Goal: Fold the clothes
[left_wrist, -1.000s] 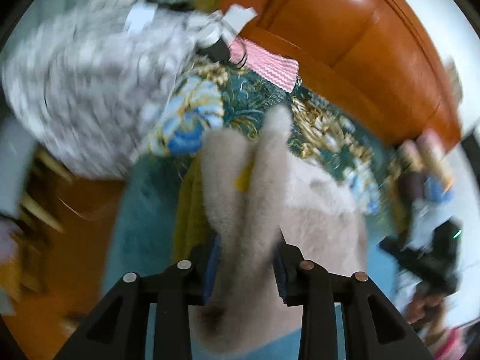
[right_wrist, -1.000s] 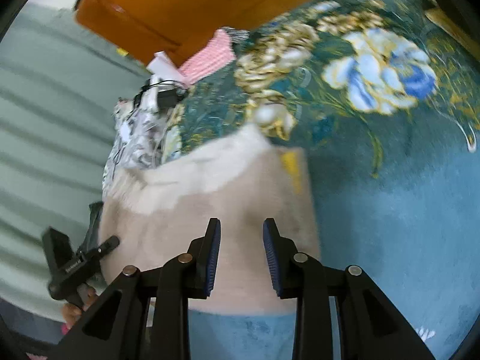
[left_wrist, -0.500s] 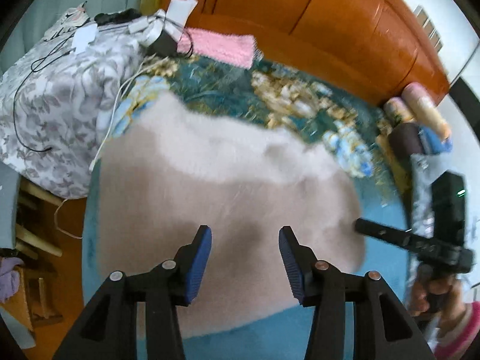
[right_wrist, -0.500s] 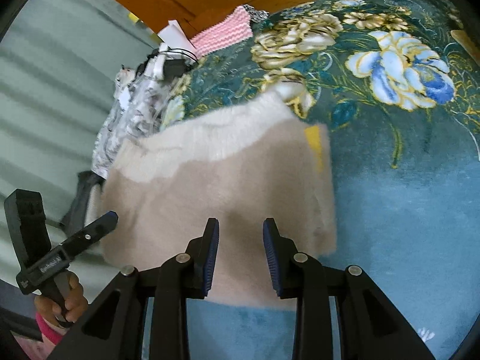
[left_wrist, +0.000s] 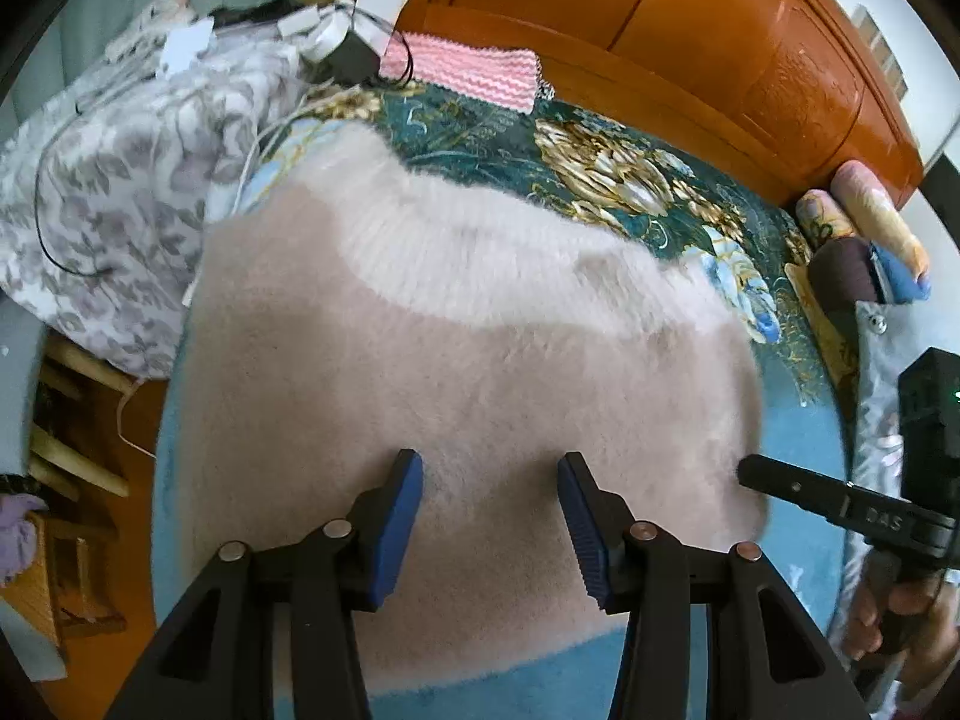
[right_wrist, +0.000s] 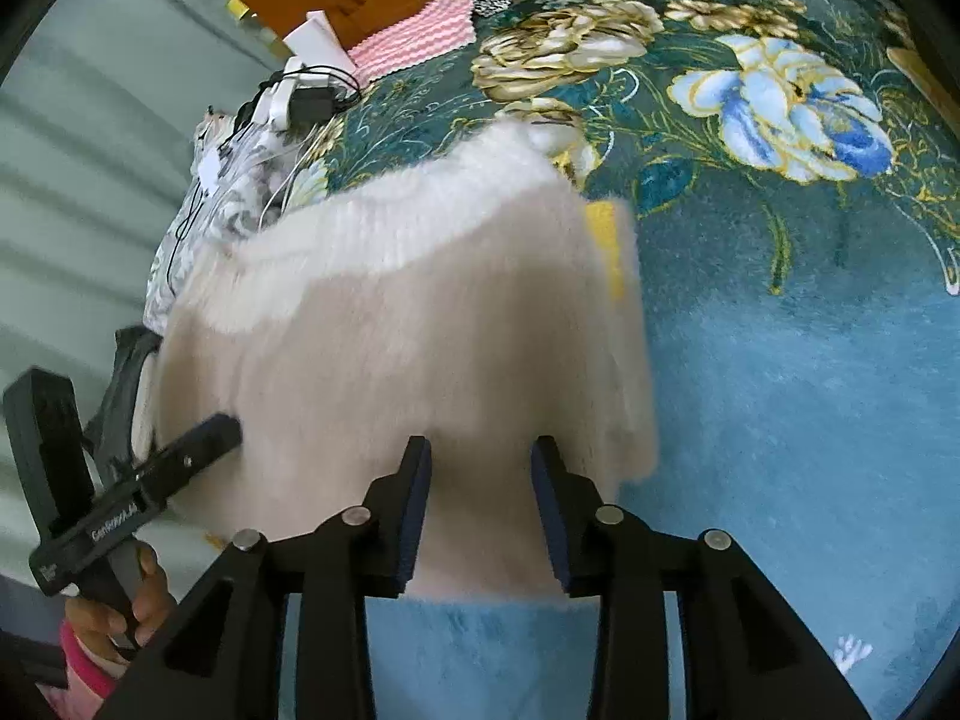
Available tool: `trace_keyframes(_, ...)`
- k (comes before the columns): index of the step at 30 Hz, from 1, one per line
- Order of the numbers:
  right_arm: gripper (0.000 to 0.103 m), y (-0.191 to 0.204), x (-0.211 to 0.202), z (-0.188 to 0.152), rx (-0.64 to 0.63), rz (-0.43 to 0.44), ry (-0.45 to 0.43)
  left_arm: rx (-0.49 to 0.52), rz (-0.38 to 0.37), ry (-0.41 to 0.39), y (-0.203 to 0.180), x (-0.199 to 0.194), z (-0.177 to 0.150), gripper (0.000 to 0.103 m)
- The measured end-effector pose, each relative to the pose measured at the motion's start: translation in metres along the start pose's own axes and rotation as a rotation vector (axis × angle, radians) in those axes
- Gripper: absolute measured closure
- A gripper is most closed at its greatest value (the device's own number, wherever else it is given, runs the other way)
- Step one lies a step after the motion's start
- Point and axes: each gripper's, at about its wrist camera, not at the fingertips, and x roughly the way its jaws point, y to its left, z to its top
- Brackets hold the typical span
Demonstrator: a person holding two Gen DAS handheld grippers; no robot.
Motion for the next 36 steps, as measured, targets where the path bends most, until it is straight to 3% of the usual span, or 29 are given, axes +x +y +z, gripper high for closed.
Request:
trace_keyframes(7,0.056,0.002,-0.006,-0.032,0.021,0.026,-0.05,0.018,0.043,-0.044,-0.015,-0.016,-0.028,0.051)
trace_keyframes(18,0.053,-0.003,-0.003,-0.067,0.006,-0.022,-0.045,0.084,0.137,-0.084,-0.04,-0.03,-0.076,0.051)
trace_keyframes(24,0.049,-0.008,0.002,-0.078,-0.005,-0.069,-0.032,0.063,0.16,-0.064,-0.051,-0.012,-0.101,0.051)
trace_keyframes(27,0.047,-0.007,0.004,-0.078,-0.031,-0.1,-0.04,-0.031,0.156,-0.026,-0.041,0.008,-0.104,0.05)
trace_keyframes(32,0.045,-0.002,0.01,-0.081,-0.113,-0.163,-0.067,-0.103,0.223,-0.025,-0.03,0.034,-0.107,0.035)
trace_keyframes(36,0.033,0.002,0.014,-0.084,-0.176,-0.204,-0.086,-0.078,0.26,-0.062,-0.035,0.047,-0.11,0.022)
